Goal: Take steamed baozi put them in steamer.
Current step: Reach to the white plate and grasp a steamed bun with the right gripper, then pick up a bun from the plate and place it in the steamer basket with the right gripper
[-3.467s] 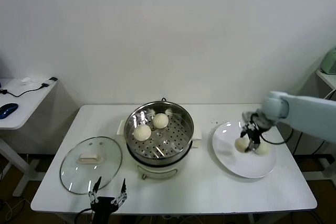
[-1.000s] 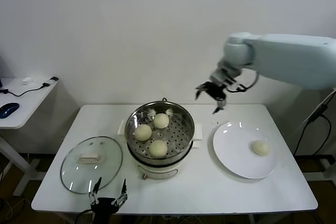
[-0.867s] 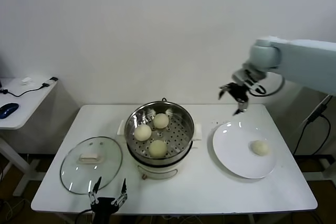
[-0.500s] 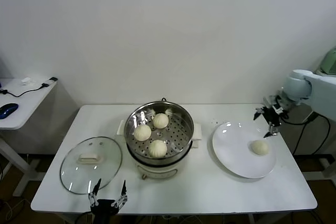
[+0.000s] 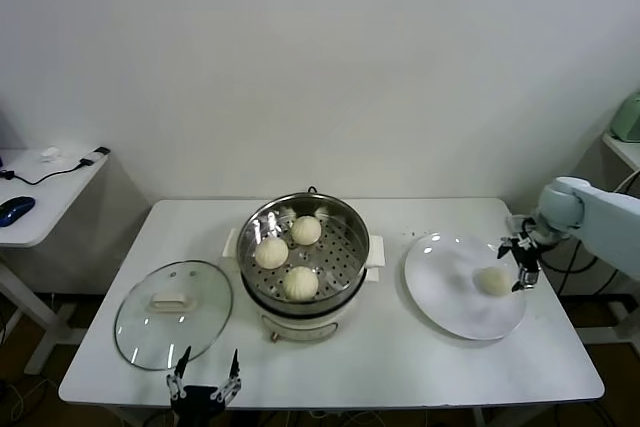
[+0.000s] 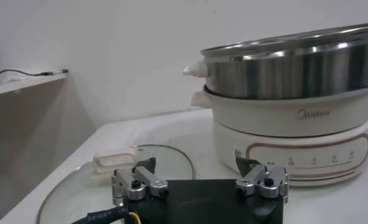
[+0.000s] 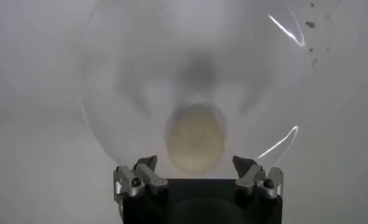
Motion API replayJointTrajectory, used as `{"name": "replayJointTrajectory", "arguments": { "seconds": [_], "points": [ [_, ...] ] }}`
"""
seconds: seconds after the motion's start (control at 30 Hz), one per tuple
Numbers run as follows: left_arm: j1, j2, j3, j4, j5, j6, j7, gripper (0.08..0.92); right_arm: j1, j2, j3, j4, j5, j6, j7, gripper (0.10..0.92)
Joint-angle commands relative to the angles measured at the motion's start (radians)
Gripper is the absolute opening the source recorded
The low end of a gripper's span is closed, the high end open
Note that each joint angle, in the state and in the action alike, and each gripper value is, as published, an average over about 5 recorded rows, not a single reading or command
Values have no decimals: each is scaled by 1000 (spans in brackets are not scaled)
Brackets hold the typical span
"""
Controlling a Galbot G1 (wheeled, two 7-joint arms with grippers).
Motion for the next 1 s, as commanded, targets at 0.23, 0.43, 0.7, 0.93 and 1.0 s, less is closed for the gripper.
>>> {"name": "replayJointTrajectory", "arguments": {
  "seconds": [0.23,0.43,0.7,0.93,1.0],
  "points": [
    [3,2,3,2,1,-2,-1,823,-135,38,132,-67,-32,-29,44,810],
    [4,5,5,-1,2,-3,-2,823,-95,19,94,-29,-32,-43,35,721],
    [5,4,11,-8,5,-3,-5,823,119,-15,-50,102,101,-79,47,631],
    [4,7,23,-9,10,-6,-6,823,596,22,-416,388,451,-168,95,628],
    [4,8,28,-12,11,-6,-6,823,717,69,-486,473,561,-199,122,628]
  ]
}}
